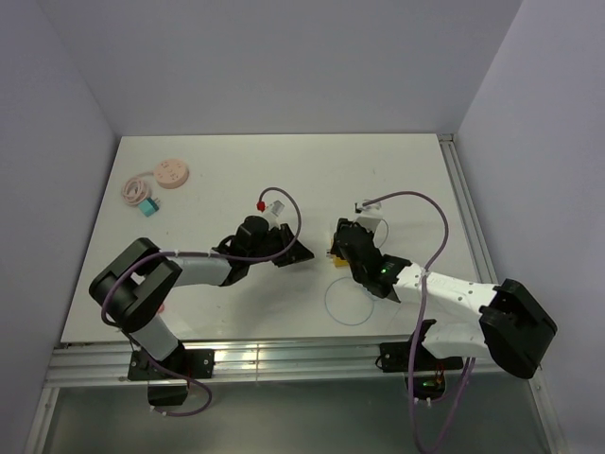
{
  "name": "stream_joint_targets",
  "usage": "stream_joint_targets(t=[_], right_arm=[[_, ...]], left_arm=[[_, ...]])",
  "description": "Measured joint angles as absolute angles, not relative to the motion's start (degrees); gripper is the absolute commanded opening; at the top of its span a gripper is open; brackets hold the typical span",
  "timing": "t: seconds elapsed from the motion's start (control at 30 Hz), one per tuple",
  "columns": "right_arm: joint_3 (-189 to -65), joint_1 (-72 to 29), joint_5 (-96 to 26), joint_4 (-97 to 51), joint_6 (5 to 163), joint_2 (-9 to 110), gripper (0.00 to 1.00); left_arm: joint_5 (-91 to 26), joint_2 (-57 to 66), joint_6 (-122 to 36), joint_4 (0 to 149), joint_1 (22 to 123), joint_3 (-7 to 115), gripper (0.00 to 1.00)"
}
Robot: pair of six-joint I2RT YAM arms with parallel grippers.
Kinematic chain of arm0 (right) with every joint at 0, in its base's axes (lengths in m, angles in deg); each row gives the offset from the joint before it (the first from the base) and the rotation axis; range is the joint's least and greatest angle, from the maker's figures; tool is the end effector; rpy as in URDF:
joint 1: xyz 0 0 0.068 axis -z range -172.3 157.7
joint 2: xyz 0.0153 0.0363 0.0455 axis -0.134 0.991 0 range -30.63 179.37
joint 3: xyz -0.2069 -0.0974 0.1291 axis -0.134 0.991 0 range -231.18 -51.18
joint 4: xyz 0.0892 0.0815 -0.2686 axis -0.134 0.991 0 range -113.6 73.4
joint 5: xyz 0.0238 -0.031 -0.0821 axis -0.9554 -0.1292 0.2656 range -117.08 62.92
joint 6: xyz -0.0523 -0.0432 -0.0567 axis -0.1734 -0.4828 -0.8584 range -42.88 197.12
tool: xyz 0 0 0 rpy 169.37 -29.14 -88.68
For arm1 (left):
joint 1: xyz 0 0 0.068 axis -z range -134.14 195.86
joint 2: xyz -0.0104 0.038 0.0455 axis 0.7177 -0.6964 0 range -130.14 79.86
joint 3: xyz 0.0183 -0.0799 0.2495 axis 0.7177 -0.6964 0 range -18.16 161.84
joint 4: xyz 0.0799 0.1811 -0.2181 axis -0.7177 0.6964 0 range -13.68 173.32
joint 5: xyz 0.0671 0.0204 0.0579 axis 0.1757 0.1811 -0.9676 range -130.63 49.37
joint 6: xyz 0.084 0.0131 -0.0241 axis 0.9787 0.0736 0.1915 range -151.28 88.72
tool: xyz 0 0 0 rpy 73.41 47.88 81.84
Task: Insert the plug
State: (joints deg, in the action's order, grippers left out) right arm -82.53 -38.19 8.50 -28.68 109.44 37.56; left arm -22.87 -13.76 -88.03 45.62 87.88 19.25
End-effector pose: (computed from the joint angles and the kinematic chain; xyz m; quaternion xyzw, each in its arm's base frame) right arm 0.2439 0.1859 0.1564 0.0494 0.8435 0.0852 0.5280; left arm 0.2633 -0.2695 0.1031 -0.0255 0.8393 -0.4851 0.2440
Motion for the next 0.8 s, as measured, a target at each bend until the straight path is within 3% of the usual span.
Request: stream_joint_targets(t=[0.8], right_arm=[[-83.1, -46.9, 16.9, -22.3, 122.2, 39.7, 0.00]], left_arm=[[-19.1, -26.2, -92.8, 37.3, 89.5, 23.0, 0.18]])
